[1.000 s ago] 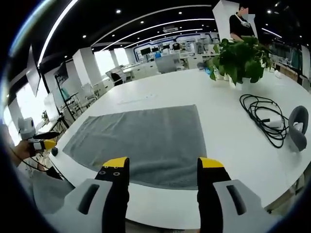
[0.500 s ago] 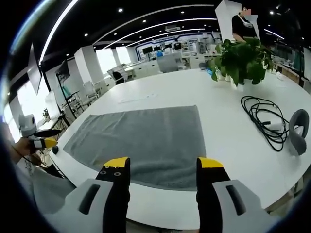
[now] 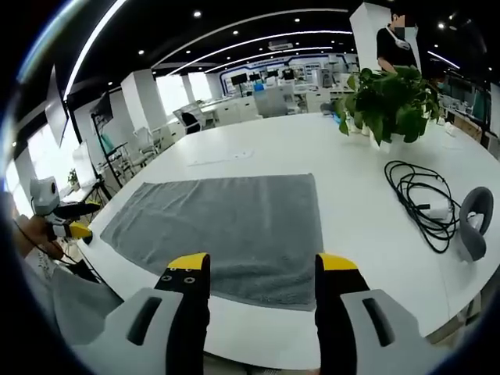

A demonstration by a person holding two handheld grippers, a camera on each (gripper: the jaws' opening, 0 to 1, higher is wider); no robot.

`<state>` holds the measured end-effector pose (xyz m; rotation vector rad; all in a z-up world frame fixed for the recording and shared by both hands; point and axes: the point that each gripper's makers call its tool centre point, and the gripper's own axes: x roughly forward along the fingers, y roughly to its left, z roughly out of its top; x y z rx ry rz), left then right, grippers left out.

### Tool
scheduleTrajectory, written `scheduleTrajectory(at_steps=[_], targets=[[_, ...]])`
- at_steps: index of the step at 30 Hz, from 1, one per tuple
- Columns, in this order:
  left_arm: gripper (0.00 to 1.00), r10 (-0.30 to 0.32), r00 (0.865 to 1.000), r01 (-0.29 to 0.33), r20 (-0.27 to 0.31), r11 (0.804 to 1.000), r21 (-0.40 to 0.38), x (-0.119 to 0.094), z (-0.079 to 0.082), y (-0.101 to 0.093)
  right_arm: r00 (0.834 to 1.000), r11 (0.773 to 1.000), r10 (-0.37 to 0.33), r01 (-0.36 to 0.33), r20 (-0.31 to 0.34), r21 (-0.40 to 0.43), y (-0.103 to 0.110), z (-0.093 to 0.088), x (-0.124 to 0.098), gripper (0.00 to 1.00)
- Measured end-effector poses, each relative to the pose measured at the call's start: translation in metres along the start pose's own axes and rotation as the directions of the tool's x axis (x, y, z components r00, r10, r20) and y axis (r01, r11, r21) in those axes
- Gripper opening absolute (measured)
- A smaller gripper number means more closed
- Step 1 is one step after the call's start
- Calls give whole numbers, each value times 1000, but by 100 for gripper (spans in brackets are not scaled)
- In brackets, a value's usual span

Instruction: Fold the towel on the table until its edges align and the towel forms a compact rectangular stack.

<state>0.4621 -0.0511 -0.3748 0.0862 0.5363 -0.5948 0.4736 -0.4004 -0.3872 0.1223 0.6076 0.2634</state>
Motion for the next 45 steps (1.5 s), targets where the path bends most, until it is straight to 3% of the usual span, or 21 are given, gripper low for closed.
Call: scheduleTrajectory(at_steps=[8,17,27,33,45], targets=[[81,-82,997,83,-11,996,45,15,8,-26,1000,1000,-9,9,-2,-17,-11,7,1,53],[77,-191,981,194,-34,975,111,34,18,-62,1000,999,3,-4,-4,-51,-17,18,12,52],[71,-323,943,334,-85,919,208,60,28,-107,1000,996,27,-27,-2,-84,-35,38,29,51],[69,-363,926,378,-105,897,230,78,30,-127,999,993,45,-46,-11,-108,-46,45,37,51],[63,-452,883,469,-128,838,277,116,37,-186,996,985,90,-92,-19,-147,-57,63,60,50]])
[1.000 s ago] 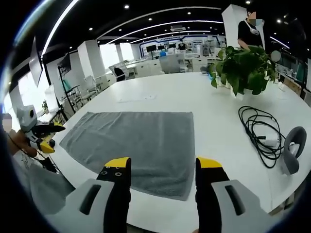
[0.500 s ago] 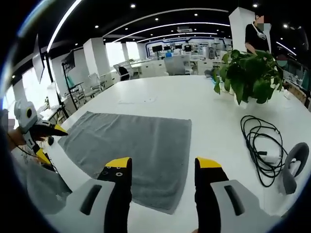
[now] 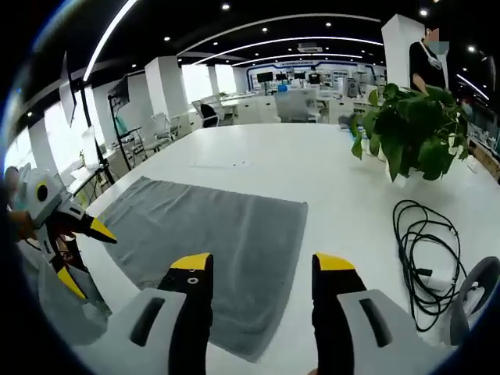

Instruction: Fold the towel on the table until its edges align and the towel forms a compact rectangular stack.

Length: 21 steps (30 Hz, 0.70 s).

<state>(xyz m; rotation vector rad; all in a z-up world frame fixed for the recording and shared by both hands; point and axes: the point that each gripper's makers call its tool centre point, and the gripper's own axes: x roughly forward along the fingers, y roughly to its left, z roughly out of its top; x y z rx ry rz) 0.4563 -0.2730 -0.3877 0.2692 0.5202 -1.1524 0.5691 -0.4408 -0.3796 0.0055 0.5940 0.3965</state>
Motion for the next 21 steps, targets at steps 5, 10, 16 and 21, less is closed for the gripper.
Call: scheduleTrajectory(at_steps=[5,10,16,21], targets=[[58,-30,1000,30,-6,999,32,22,6,-10,1000,1000,15,-15,-4,-22,-4,4,8,49],[55,-42,999,42,-17,998,51,40,7,-13,1000,999,21,-21,-5,-26,-12,6,20,48],[50,-54,998,56,-30,997,62,64,10,-20,1000,1000,18,-18,-6,-21,-19,9,32,46],[47,-71,997,72,-30,996,61,80,13,-25,1000,1000,12,-12,-3,-16,-26,14,43,45]])
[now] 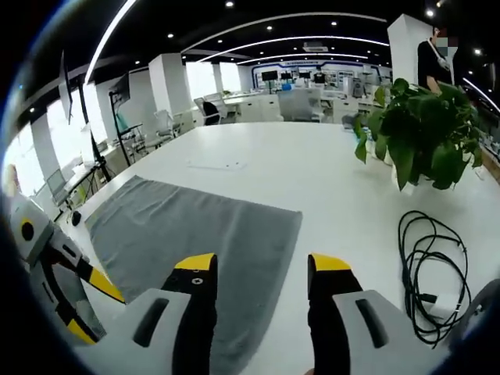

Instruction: Fold the towel on the table until its edges align and the towel forms a compact rectangular stack.

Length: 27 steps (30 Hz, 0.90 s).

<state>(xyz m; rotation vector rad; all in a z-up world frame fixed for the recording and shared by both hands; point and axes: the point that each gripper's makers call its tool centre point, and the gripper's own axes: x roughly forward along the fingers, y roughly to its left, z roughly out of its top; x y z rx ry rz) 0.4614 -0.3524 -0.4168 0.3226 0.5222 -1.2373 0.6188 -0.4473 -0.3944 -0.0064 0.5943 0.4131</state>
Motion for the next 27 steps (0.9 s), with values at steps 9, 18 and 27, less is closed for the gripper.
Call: scheduleTrajectory(at_steps=[9,18,27], targets=[[38,-44,999,44,4,999,13,29,-1,-11,1000,1000,-23,23,-4,0,-11,2,25,42],[33,-79,997,79,-4,997,20,50,-8,-22,999,999,-38,39,-26,14,-21,-2,48,38],[32,-107,994,107,-10,994,5,62,-13,-25,999,999,-33,34,-42,17,-27,-4,71,36]])
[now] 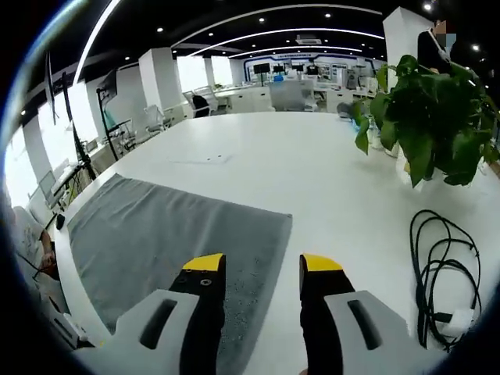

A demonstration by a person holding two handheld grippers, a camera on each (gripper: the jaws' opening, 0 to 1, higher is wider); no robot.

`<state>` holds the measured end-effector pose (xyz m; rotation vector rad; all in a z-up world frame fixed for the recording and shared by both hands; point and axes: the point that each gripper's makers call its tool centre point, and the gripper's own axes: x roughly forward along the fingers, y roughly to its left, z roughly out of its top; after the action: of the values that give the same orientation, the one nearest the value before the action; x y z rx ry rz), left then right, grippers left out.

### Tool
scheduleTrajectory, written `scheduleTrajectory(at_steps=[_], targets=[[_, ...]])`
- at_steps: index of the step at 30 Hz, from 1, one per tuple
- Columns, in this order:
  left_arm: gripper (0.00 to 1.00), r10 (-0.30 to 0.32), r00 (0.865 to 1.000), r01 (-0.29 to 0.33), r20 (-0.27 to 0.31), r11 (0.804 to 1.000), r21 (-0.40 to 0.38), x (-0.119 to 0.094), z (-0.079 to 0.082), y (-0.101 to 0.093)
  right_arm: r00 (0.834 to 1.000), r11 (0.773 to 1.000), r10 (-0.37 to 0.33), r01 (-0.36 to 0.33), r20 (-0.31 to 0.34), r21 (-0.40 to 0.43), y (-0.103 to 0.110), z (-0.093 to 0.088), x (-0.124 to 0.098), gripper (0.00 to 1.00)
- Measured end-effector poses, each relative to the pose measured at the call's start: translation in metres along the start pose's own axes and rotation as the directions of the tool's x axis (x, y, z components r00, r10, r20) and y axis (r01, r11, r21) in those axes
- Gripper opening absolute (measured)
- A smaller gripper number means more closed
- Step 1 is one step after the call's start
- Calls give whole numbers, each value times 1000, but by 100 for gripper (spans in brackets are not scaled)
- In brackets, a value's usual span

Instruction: Fold the towel on the table until its edges align and the towel forms a compact rectangular stack.

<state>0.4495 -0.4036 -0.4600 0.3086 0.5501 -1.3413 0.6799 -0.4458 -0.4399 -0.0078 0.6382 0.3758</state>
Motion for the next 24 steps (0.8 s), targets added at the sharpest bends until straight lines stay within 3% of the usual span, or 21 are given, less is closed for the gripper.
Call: scheduleTrajectory(at_steps=[8,19,24], targets=[[32,4,1000,-4,13,1000,-14,9,0,7,1000,1000,5,-5,-18,-3,-1,-5,15,35],[32,15,1000,-14,23,999,-51,24,-1,10,1000,1000,14,-14,-14,-10,0,5,37,34],[33,51,999,-50,19,997,-62,32,-6,17,1000,1000,10,-10,-18,2,-1,4,43,33]])
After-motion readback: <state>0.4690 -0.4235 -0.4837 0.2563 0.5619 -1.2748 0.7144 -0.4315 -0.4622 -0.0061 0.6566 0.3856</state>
